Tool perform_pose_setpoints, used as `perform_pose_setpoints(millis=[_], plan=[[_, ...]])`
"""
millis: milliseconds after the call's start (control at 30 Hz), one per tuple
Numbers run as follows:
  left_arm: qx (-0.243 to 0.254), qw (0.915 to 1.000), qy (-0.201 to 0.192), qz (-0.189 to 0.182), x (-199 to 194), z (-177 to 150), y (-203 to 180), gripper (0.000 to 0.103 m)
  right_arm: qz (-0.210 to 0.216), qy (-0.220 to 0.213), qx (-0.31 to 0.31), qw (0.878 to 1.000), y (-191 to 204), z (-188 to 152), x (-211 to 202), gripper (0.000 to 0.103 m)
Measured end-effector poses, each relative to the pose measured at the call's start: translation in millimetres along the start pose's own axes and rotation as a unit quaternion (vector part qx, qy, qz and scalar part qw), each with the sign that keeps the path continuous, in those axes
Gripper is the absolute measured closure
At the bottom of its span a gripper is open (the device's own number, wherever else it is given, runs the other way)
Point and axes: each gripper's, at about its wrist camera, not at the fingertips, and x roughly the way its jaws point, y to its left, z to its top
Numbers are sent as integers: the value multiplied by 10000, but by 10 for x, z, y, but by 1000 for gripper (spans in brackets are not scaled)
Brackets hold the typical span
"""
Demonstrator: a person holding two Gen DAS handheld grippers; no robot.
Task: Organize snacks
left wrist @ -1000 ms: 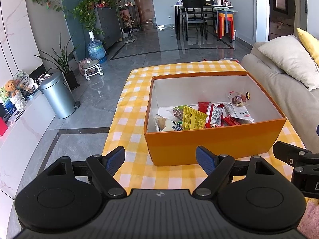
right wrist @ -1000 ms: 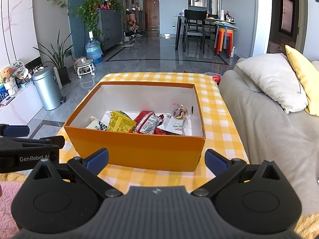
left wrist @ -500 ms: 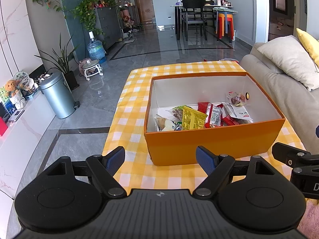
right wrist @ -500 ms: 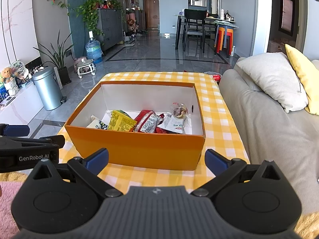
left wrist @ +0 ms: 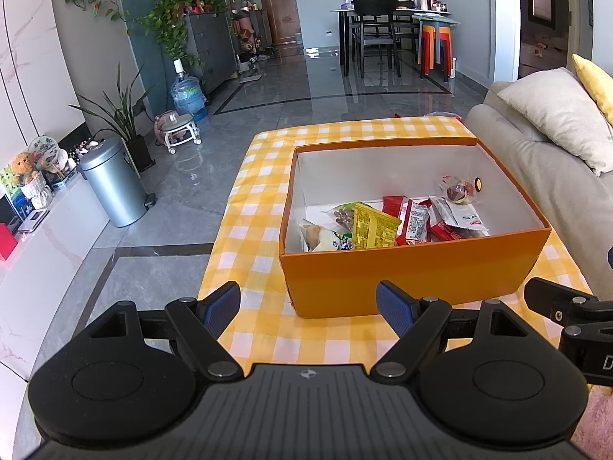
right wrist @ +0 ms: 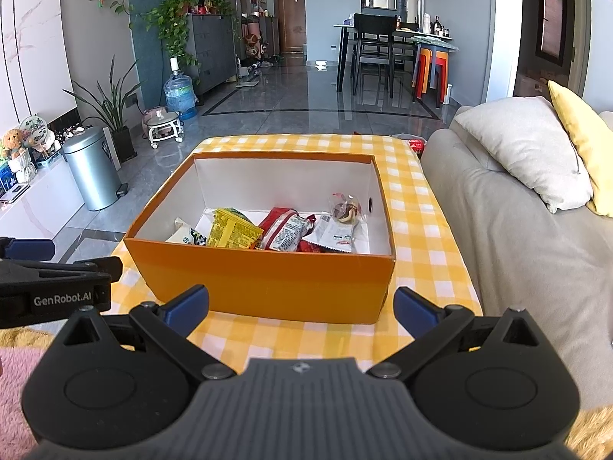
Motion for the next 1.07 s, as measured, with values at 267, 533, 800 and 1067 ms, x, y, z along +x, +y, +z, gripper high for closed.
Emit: perform_pose_setpoints(millis=[267,533,800,1067], plan=[[-27,10000,24,-3,-28,-20,16,9,1,3,4,10000,-3,0,-3,4],[-39,10000,24,23,-21,-24,5,9,13,25,33,10000,-1,1,-11,4],[-53,10000,80,-21,-29,-29,-15,9,8,33,48,10000,-2,-2,-10,4],[-78,9999,45,-136,-52,-24,-45,9,7,49,49,10000,-8,-4,-7,4]])
